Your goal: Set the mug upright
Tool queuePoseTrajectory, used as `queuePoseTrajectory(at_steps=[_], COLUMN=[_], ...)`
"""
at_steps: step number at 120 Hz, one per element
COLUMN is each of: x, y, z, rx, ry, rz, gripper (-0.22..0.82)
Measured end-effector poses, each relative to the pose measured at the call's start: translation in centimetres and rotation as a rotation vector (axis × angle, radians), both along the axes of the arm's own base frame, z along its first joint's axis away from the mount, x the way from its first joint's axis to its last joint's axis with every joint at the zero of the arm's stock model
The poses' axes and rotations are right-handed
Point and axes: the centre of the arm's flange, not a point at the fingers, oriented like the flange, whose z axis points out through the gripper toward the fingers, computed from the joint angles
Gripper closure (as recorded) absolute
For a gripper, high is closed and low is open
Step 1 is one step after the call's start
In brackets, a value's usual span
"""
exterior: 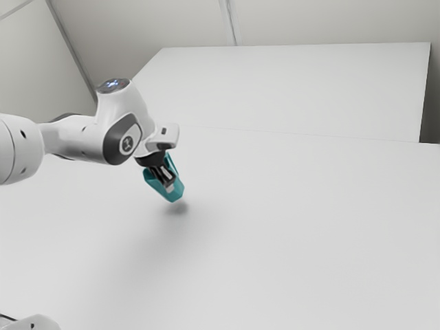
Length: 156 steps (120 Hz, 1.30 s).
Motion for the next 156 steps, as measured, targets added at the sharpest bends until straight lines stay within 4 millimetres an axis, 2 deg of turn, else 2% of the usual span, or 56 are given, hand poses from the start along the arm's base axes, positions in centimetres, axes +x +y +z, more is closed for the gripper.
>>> queuePoseTrajectory(at_steps=[41,95,120,136,147,156], x=[-0.8,-0.3,0.1,0.2,0.2,0.3], y=[-1.4,-3.3,-2.4,-2.6,-2.6,-2.7], z=[-1.7,-3.8,-5.0,-5.6,-5.8,-5.7], rx=[-0.01,-0.005,-0.013,-0.015,-0.019,-0.021], ry=[0.143,0.099,0.105,0.107,0.105,0.102], rz=[0.041,0.03,0.055,0.055,0.061,0.063], gripper=[0.78,0.78,0.78,0.78,0.7,0.57])
